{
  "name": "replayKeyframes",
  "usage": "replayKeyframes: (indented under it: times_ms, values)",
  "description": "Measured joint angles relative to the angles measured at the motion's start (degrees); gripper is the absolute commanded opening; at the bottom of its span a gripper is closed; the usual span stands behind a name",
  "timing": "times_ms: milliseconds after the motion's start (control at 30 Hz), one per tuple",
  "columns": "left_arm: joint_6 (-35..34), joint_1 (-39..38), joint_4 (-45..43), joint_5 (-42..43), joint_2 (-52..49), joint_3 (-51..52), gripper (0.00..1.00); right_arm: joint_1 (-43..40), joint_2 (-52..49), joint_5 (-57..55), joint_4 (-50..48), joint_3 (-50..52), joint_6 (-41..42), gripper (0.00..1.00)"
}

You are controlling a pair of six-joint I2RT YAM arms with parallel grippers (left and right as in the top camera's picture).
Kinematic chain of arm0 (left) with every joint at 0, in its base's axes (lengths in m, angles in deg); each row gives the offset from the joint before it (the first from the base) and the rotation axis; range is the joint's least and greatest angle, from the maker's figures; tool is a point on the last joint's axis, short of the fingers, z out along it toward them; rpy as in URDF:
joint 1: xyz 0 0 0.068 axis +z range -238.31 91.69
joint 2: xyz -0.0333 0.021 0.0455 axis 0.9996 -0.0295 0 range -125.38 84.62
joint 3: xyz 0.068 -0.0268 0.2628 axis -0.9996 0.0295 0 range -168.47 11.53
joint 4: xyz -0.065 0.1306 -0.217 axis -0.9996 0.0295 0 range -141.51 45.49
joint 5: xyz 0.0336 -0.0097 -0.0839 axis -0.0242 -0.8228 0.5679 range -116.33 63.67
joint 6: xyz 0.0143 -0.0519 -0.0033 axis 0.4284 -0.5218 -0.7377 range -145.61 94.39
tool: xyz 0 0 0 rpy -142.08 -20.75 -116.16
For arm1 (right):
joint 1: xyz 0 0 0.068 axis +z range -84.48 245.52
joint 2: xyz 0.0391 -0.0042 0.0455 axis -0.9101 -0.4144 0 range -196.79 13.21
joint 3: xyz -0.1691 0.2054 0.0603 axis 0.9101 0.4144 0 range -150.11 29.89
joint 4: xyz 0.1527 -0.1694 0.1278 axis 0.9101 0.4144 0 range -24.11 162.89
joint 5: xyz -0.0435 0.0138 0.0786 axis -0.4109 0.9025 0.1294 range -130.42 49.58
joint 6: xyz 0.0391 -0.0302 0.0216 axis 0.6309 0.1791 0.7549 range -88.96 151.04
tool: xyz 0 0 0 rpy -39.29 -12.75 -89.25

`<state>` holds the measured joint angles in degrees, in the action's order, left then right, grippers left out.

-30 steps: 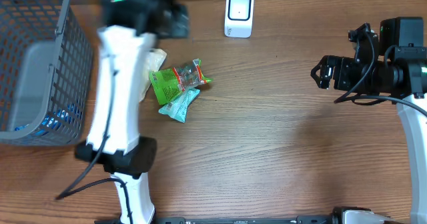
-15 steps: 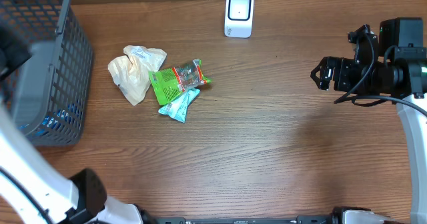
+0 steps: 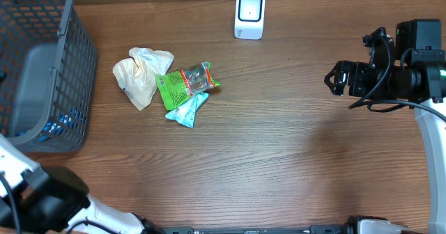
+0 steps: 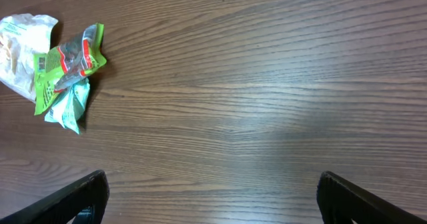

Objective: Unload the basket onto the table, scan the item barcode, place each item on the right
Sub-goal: 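Reach the left gripper into the basket toward the blue Oreo pack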

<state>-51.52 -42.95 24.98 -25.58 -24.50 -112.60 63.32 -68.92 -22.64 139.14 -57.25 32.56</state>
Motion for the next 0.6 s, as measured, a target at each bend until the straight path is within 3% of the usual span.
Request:
replayKeyframes:
  times_ms: [200, 367, 600]
  values:
    - [-1.2, -0.6, -1.1, 1.5, -4.7, 0.5, 0.73, 0.0, 0.0, 0.0, 0.5, 0.0, 0.0, 1.00]
    - [-1.8, -1.6, 6.6, 3.2, -7.6, 0.6, 0.69, 0.0, 0.0, 0.0, 0.5, 0.0, 0.0, 1.00]
    - [-9.1, -2.3, 3.9, -0.3, -9.7, 9.8, 0.69, 0.0, 0.0, 0.0, 0.5, 0.0, 0.0, 1.00]
